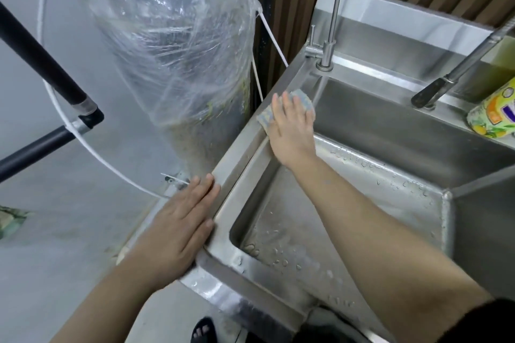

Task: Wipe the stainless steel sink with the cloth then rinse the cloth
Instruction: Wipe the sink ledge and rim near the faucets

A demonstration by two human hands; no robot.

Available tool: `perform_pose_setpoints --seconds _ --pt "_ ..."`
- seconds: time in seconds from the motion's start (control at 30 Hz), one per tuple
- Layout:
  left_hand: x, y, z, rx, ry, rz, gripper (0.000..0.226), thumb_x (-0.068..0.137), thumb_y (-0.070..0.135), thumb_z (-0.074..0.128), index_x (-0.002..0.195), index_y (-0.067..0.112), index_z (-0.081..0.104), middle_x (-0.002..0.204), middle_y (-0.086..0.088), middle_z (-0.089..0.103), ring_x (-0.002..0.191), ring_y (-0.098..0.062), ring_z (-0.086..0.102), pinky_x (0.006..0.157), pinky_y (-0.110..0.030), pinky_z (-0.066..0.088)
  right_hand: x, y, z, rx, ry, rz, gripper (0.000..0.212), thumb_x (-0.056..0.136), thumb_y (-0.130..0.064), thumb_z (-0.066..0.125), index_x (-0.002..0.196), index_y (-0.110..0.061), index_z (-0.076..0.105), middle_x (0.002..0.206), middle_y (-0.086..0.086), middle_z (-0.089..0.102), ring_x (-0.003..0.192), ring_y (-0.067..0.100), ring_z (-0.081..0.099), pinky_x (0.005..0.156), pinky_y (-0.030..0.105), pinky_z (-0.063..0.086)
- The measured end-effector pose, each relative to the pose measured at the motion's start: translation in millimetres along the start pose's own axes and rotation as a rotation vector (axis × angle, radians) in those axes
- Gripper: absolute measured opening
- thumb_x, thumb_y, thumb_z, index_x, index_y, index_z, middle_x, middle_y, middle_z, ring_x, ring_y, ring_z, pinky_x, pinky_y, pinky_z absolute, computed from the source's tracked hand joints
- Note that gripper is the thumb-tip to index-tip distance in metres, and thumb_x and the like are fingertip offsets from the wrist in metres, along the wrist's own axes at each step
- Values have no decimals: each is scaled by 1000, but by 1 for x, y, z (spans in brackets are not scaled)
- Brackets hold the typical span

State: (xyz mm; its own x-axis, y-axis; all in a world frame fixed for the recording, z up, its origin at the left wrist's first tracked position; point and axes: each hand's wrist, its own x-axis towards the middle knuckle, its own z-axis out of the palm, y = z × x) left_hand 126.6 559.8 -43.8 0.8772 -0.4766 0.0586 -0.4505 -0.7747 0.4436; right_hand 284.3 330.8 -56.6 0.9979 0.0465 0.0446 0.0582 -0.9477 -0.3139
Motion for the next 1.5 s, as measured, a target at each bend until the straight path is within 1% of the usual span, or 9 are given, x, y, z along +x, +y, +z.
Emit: perform_pose_setpoints --seconds 0.17,0.37,0.57,0.73,0.9,0.97,1.13,1.37,1.5 --pt "-4 -2 2 48 -19 17 58 98 50 13 147 19 18 155 -2 18 143 -12 7 114 -29 6 -88 -35 9 26 -47 -274 56 95 -38 8 149 -25 5 159 -2 -1 145 18 -6 112 35 -14" --pt "-3 -1 5 -5 5 20 64 93 59 5 144 23 14 154 5 10 141 -3 -2 114 -19 -4 -25 -24 -2 -18 -58 58 51 101 -33 19 150 -24 5 159 -1 -1 145 18 -4 117 44 -3" --pt "-30 -2 -4 -94 20 3 59 94 54 13 145 25 20 153 9 13 142 -3 3 114 -19 1 -100 -59 11 4 -80 -267 55 97 -40 7 149 -25 13 159 -4 4 146 19 -5 115 41 -8" --pt "-62 -12 -3 30 3 -12 53 98 42 20 147 23 20 156 6 14 144 -10 2 114 -35 7 -43 -54 3 -54 -129 -31 49 101 -36 17 149 -28 9 159 -5 1 145 18 -8 116 41 -5" --pt "-65 -13 0 37 -9 -28 53 98 41 20 148 24 18 157 7 13 144 -10 1 114 -33 4 -128 -85 14 19 -73 -276 61 92 -46 4 148 -27 19 159 -4 9 146 20 -2 115 40 -5" --pt "-65 -14 0 47 -14 -26 53 97 41 20 148 24 18 156 7 12 144 -10 0 114 -33 4 -126 -77 11 -3 -99 -311 55 96 -46 11 148 -29 20 158 -5 9 146 19 -2 115 39 -4" --pt "-64 -12 -1 42 -10 -48 53 96 45 16 147 30 13 156 13 7 143 -5 -7 114 -30 0 -62 -61 4 -20 -140 -2 48 101 -38 19 148 -33 11 159 -6 0 145 19 -7 114 41 -7" --pt "-85 -18 -11 60 -6 -83 54 96 44 13 147 27 15 156 11 8 142 -4 -8 114 -27 -7 -163 -81 9 -48 -195 -385 56 96 -45 17 149 -29 11 159 -5 2 145 20 -8 114 40 -8" --pt "-94 -18 -9 89 -22 -90 53 96 44 9 148 30 12 156 15 6 143 -7 -8 114 -28 -9 -123 -82 -1 -55 -255 -231 50 101 -38 19 149 -32 5 159 -8 -5 144 17 -15 116 42 -9"
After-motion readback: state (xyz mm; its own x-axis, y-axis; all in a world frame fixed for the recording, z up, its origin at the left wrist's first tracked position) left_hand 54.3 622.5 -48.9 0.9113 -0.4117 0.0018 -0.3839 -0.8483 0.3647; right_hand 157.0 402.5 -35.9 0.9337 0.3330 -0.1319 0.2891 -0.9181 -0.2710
